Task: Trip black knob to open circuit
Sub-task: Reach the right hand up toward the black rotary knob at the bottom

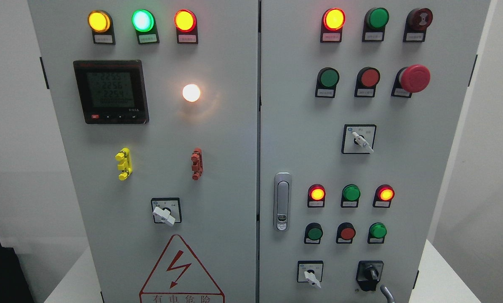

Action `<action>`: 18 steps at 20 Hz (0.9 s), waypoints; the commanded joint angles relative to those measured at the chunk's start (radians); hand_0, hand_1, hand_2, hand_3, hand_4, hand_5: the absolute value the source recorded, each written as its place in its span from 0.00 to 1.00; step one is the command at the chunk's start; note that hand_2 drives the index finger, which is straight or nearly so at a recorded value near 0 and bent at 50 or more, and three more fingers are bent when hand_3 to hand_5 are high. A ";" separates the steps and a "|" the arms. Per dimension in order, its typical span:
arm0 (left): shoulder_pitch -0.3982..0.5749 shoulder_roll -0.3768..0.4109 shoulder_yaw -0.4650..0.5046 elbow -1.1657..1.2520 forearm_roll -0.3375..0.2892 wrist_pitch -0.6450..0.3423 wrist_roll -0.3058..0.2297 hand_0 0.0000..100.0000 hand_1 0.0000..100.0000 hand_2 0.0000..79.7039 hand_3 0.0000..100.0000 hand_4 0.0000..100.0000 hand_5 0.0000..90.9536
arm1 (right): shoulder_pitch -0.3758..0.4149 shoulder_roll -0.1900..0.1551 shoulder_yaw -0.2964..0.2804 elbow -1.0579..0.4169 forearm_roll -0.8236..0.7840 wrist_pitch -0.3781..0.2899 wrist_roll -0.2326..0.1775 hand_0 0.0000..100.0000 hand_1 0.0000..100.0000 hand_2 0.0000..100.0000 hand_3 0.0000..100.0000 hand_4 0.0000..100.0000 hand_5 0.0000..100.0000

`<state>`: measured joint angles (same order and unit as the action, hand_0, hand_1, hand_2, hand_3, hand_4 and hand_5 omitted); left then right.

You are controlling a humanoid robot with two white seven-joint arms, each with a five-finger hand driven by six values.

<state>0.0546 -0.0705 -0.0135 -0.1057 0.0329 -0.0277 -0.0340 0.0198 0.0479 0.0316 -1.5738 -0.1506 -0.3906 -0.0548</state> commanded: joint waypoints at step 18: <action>-0.002 -0.002 0.001 0.000 0.002 -0.001 0.000 0.12 0.39 0.00 0.00 0.00 0.00 | -0.015 -0.003 0.017 -0.029 -0.001 -0.004 -0.003 0.88 0.80 0.00 1.00 0.94 0.93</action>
<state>0.0546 -0.0705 -0.0135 -0.1057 0.0329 -0.0277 -0.0340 0.0198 0.0478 0.0437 -1.5738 -0.1506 -0.3896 -0.0548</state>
